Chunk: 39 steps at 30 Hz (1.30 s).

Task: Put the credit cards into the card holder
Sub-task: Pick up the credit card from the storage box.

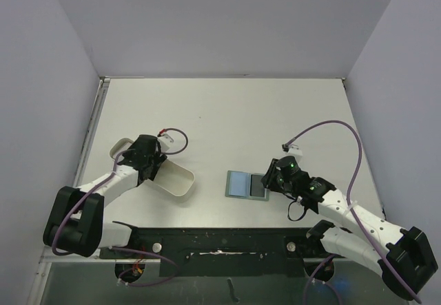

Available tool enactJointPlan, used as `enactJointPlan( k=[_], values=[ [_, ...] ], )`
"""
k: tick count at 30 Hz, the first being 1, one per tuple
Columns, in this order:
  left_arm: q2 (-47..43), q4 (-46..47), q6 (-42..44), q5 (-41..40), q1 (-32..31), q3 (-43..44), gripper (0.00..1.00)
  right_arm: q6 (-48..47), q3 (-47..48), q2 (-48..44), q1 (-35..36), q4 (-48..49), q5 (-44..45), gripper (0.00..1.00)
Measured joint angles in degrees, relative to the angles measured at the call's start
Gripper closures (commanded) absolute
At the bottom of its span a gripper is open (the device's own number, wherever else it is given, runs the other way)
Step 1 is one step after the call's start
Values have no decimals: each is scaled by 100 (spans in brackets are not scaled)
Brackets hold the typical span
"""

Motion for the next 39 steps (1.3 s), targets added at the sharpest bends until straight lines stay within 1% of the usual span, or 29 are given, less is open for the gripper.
enactJointPlan(
  k=[11,14,21,29,30,33,37,39],
  values=[
    [-101,647,472,-660,-26,-98,32,-7,0,-2,-11,9,0,74],
    [-101,767,542,-772,-24,-98,35,-7,0,0,-11,9,0,74],
    [-87,817,597,-809,17,-98,48,-7,0,-2,-37,9,0,74],
    [17,811,570,-802,109,-96,54,-7,0,-2,-37,7,2,74],
    [17,811,564,-791,125,-96,56,-7,0,-2,-37,7,2,74],
    [20,807,535,-780,149,-96,67,-7,0,-2,-37,7,2,74],
    [48,723,509,-719,160,-57,72,-7,0,-28,-39,4,2,74],
    [70,675,492,-695,162,-31,76,-7,0,-63,-42,4,4,74]
  ],
)
